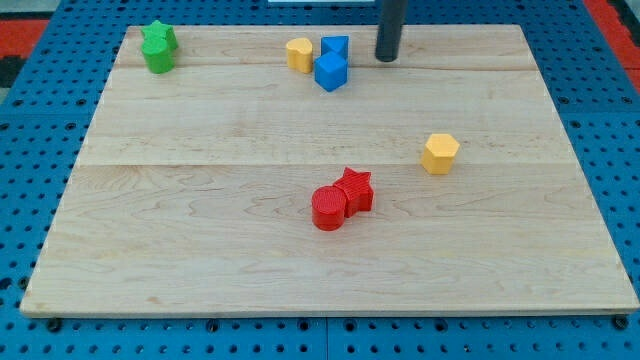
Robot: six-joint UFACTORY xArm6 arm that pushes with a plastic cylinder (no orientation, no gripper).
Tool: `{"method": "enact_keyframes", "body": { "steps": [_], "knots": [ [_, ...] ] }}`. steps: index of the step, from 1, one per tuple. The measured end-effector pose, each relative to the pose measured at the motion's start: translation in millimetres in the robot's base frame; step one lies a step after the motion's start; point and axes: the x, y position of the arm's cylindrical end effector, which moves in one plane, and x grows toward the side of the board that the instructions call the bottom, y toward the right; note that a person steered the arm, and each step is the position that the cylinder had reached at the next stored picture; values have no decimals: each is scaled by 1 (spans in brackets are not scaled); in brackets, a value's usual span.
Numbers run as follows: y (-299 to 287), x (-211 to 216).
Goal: Place the yellow hexagon above the red star
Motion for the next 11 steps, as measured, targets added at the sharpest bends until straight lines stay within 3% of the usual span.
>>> {"method": "enact_keyframes", "body": {
  "steps": [2, 3, 4, 5, 6, 7, 8, 9, 10, 11],
  "knots": [
    [-30, -14],
    [20, -11],
    [117, 23],
    [208, 85],
    [194, 152],
    [138, 182],
    [40, 190],
    [-38, 160],
    [-78, 142],
    [-84, 133]
  ]
}}
